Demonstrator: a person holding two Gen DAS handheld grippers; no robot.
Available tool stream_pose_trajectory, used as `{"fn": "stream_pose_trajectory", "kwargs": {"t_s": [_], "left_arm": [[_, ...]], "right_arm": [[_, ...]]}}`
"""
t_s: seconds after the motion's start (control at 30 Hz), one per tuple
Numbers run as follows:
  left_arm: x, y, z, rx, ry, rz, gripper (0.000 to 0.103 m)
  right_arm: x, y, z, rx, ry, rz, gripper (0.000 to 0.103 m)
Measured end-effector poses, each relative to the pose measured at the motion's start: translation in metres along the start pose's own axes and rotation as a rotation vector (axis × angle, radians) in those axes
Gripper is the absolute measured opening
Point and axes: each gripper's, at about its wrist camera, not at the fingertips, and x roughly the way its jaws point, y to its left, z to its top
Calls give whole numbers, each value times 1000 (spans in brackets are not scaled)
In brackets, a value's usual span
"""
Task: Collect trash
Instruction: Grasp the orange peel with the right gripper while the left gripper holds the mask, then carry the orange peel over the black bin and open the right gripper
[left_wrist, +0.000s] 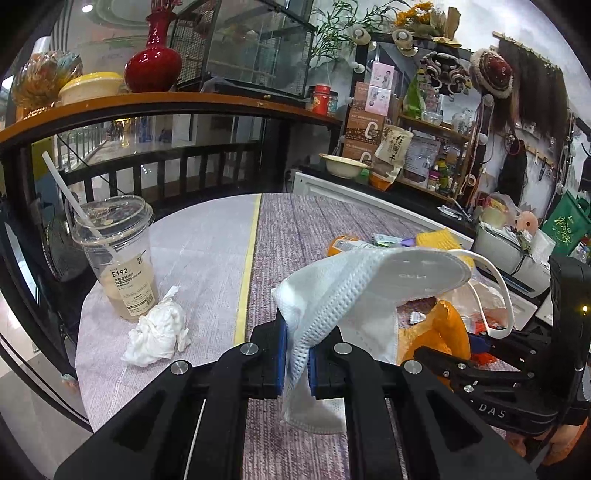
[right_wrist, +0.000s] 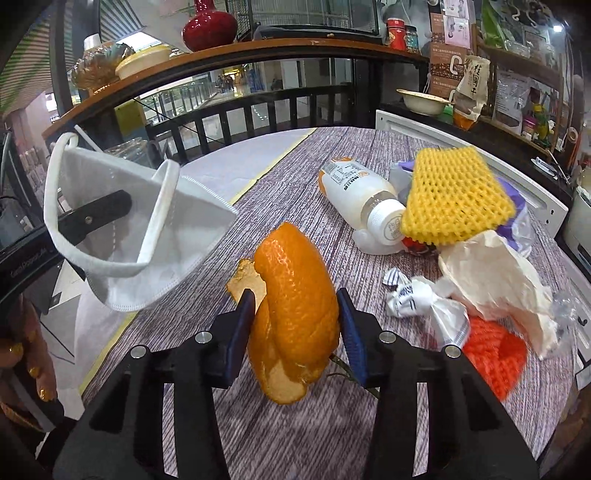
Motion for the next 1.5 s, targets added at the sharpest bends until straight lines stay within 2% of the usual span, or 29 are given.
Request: {"fn": "stream_pose_trajectory", "kwargs": {"t_s": [0.33,0.53,0.87,1.03,1.2,1.5], "left_arm": [[-20,-41,-6,58,-11,-95,10],[-27,-76,-9,100,-21,-167,10],[-25,-153,-26,188,11,-300,10],[-19,-195,-38,231,43,-365,10],[-7,-234,-45,250,88,-425,10],[17,-291,-56,298,149,-470,10]], "right_arm": [[-68,-21,-30,26,-89,-25,46],[-114,-45,-50,46,-148,-78,45],[-162,-129,-102,219,-174,-206,45],[-181,-182,-131,323,-177,-329,45],[-176,-233,-164,401,-115,-445,46],[-121,-298,-225,533,41,-494,46]]}}
